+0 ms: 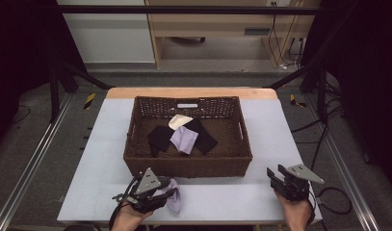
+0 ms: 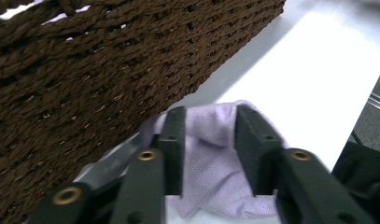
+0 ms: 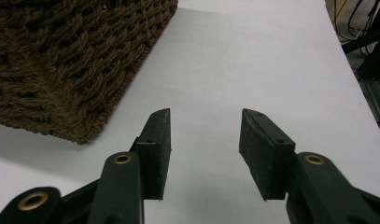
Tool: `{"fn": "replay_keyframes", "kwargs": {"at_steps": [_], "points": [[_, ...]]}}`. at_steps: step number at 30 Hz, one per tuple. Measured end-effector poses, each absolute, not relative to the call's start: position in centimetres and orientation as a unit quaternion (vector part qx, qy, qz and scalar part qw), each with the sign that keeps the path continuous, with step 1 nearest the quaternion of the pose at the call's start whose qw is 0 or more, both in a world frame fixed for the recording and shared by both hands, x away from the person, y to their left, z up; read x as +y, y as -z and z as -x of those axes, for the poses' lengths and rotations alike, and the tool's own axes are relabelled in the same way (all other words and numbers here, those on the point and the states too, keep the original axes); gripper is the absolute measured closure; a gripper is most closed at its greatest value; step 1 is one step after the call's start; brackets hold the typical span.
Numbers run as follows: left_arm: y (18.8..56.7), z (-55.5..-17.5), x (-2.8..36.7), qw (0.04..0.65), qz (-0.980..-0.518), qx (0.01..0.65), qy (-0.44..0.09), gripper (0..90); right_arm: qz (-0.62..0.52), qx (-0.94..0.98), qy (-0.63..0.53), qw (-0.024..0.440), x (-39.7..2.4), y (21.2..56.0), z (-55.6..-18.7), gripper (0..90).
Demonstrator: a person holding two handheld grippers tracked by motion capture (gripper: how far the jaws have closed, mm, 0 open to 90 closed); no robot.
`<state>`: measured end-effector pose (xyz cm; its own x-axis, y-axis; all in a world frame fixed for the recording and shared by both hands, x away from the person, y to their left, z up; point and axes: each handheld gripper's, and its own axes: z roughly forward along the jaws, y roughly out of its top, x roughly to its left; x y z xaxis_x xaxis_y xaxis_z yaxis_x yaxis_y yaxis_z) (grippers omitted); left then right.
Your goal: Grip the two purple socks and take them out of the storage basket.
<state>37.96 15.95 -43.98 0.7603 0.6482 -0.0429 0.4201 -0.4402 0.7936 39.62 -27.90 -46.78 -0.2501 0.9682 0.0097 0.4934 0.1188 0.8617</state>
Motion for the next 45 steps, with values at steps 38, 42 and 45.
{"fn": "replay_keyframes", "kwargs": {"at_steps": [38, 42, 45], "points": [[31.5, -46.7, 14.9, 0.471, -0.772, 0.345, -0.251, 53.5, -0.537, 0.676, -0.403, 0.306, -28.1, 46.6, -39.7, 48.8], [31.4, -48.5, 13.9, 0.466, -0.770, 0.353, -0.258, 53.5, -0.536, 0.675, -0.403, 0.307, -28.1, 46.6, -39.7, 49.0], [31.3, -49.7, 13.2, 0.460, -0.769, 0.354, -0.268, 53.5, -0.535, 0.676, -0.402, 0.308, -28.1, 46.6, -39.7, 49.3]]}}
